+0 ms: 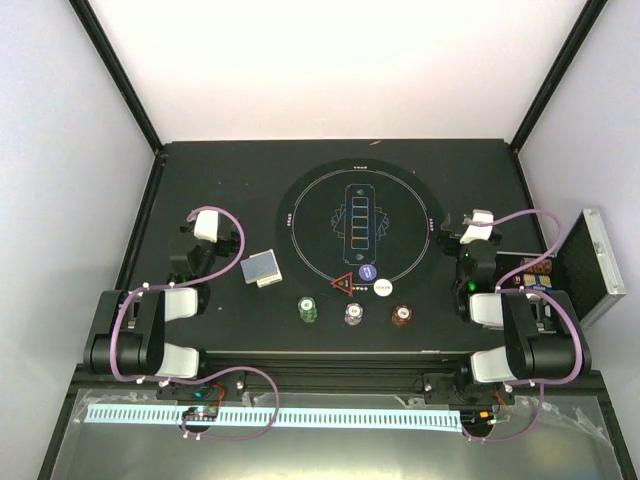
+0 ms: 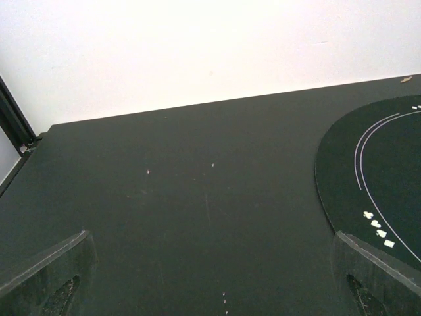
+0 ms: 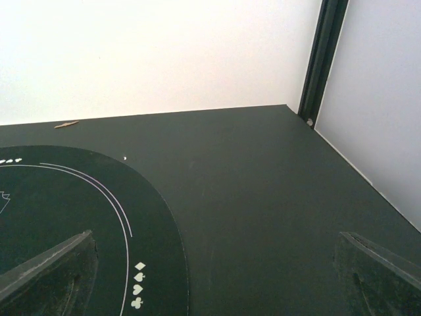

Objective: Distribute texas hold em gaming equipment

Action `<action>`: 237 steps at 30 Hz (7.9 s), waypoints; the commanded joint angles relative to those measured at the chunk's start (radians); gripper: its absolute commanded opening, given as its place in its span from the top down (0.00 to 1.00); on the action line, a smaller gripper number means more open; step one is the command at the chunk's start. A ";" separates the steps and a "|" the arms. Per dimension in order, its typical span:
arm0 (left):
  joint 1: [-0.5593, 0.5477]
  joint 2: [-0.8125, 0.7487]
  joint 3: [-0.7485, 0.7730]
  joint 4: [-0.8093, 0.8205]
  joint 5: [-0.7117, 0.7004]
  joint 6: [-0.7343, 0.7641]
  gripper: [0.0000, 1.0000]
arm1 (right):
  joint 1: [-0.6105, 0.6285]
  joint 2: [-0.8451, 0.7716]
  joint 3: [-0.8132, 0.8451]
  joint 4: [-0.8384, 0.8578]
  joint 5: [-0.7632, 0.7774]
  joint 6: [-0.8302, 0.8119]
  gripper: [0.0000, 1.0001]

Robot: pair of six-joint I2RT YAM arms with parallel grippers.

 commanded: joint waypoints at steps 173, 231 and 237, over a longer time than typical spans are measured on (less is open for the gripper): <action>0.249 -0.228 0.964 -1.790 0.537 0.146 0.01 | 0.674 0.276 0.773 -1.636 -0.084 0.360 0.41; 0.250 -0.152 0.989 -1.796 0.560 0.156 0.01 | 0.370 1.120 1.886 -1.862 -0.093 0.274 0.70; 0.250 -0.149 0.984 -1.800 0.554 0.162 0.01 | 0.350 1.208 2.048 -1.883 -0.092 0.262 0.70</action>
